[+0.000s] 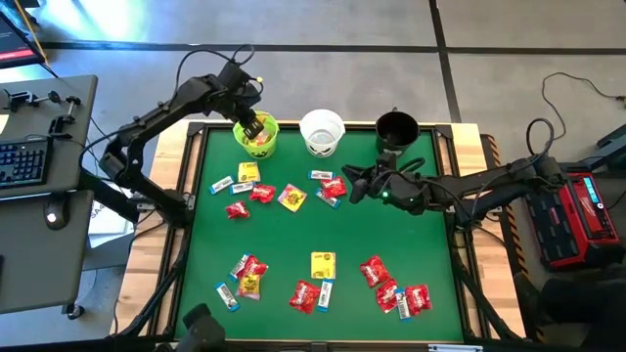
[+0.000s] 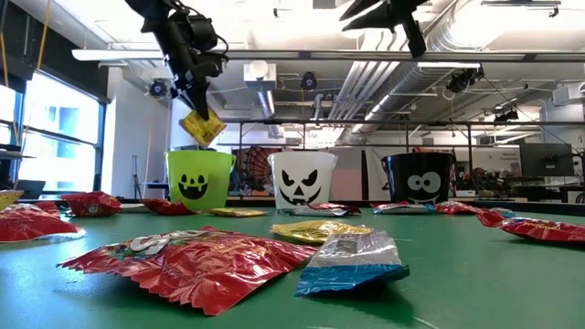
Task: Sort candy by brand, put in halloween buckets
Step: Put the yellow candy into the green bucket
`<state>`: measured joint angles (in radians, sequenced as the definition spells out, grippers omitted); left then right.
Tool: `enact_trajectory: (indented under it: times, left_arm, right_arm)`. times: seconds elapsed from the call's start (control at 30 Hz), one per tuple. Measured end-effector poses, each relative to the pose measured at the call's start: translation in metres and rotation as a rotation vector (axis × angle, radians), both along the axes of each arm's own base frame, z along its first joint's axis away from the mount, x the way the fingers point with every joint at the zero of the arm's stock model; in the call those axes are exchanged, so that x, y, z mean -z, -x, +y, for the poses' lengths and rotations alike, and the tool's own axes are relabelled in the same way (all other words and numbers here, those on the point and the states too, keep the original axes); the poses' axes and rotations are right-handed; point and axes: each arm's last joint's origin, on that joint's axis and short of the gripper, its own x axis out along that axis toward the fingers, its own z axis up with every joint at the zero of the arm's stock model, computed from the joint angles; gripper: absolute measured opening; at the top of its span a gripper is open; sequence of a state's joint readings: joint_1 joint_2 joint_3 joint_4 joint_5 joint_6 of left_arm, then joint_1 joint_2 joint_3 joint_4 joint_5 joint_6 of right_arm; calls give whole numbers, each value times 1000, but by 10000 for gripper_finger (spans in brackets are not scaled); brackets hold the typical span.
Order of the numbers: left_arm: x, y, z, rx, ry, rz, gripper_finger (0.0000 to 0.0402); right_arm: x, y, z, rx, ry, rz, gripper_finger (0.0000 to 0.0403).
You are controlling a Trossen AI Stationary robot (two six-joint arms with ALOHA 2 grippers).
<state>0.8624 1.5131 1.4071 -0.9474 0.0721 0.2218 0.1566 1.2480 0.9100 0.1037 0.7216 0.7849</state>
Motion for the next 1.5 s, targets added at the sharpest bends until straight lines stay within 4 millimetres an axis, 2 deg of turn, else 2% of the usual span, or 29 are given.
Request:
enact_trajectory:
  times: [0.17, 0.43, 1.0, 1.33, 1.5]
  left_arm:
    - [0, 2, 2, 6, -3, 3, 0]
    - [6, 3, 1, -25, 26, 65, 0]
    - [65, -22, 26, 4, 187, 164, 0]
    - [85, -28, 36, 31, 201, 207, 2]
    - [87, -29, 40, 23, 138, 247, 27]
  right_arm:
    - [1, 0, 0, 0, 1, 10, 3]
    - [2, 0, -2, 4, 9, 22, 0]
    - [2, -1, -8, -2, -2, 21, 0]
    - [2, -1, -8, -1, -5, 19, 0]
    - [2, -1, -8, -1, -5, 19, 0]
